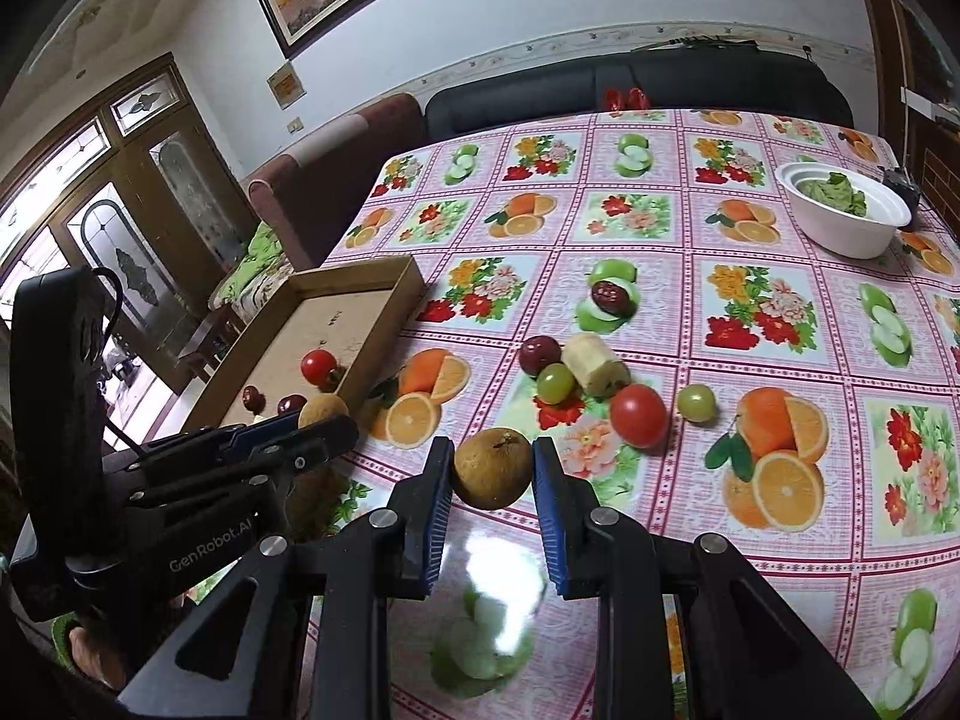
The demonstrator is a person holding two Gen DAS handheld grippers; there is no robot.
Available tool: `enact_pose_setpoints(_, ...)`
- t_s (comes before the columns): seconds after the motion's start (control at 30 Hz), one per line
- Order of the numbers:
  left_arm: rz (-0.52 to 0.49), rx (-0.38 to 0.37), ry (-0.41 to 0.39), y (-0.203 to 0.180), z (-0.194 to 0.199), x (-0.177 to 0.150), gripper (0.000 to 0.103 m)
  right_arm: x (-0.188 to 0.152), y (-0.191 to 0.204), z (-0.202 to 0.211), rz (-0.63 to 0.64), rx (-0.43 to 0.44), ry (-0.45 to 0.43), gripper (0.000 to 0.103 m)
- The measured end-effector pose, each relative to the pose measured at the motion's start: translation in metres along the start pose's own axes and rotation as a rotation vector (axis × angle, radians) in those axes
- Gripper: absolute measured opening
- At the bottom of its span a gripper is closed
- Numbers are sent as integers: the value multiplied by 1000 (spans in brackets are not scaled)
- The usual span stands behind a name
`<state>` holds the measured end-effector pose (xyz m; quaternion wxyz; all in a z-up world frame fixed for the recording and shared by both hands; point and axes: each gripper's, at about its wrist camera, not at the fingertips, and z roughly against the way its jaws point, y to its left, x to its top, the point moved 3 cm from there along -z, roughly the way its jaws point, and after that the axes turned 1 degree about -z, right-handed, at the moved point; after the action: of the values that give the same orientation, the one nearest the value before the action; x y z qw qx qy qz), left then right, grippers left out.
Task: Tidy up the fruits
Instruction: 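Carry the brown fruit and kiwi over the cardboard tray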
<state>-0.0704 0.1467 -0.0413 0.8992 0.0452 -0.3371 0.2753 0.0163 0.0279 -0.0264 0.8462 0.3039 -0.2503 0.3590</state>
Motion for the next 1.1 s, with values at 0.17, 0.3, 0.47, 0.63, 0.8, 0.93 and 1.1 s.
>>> enact_pose_setpoints(0.17, 14, 12, -4, 9, 2, 1, 21, 0, 8, -2, 13, 12, 5, 27)
enact_pose_setpoints(0.3, 23, 22, -7, 15, 4, 0, 21, -1, 15, -6, 21, 21, 10, 27)
enact_pose_setpoints(0.47, 35, 33, -15, 23, 7, 2, 21, 1, 22, -12, 30, 37, 19, 27)
enact_pose_setpoints(0.63, 58, 68, -32, 43, 14, 5, 22, 10, 35, -18, 46, 60, 16, 27)
enact_pose_setpoints(0.8, 86, 110, -45, 68, 21, 11, 22, 19, 53, -25, 70, 93, 9, 27)
enact_pose_setpoints(0.93, 114, 143, -57, 88, 25, 15, 22, 27, 67, -30, 86, 113, 5, 26)
enact_pose_setpoints(1.1, 134, 174, -59, 107, 25, 17, 22, 35, 79, -36, 97, 132, 3, 26)
